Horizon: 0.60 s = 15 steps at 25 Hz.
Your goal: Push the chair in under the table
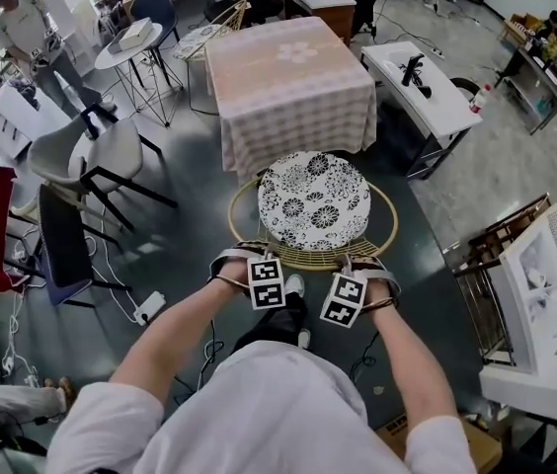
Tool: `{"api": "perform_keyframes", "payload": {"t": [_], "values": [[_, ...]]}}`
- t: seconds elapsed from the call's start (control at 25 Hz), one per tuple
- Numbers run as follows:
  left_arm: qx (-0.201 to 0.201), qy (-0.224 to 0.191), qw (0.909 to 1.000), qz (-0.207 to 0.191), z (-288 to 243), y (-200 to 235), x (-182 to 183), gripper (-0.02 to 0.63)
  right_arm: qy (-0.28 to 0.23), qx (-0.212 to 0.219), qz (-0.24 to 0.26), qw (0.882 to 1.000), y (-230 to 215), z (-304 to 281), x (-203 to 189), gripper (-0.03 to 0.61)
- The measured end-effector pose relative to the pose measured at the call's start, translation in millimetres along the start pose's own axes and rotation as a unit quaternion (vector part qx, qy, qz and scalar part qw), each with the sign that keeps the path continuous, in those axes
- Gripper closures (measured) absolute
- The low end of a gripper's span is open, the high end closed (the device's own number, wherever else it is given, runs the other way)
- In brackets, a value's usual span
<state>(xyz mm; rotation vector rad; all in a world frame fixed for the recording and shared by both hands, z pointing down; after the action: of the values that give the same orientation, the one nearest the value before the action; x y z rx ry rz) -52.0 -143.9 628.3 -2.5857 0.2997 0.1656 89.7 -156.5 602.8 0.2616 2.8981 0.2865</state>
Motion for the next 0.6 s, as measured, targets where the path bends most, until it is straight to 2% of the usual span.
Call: {"api": "perform_keyframes", "payload": {"t": [0.6], "values": [[0.009,0.007,0.9996,0.027,-42,63,19,0.528,0.001,-0.006,0.009,1.000,-84,-14,-21,0.502]]}}
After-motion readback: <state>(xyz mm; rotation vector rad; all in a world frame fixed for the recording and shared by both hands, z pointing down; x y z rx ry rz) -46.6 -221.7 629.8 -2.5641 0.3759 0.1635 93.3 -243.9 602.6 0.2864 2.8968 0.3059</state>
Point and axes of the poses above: the fingertips, and each gripper's own axes: z backward along the fingers, y to its left, x out of its top, the point moved 6 cm from there along z, backward along the fingers, and after that the axes turned 13 degrees about x, right-handed, at the moved point
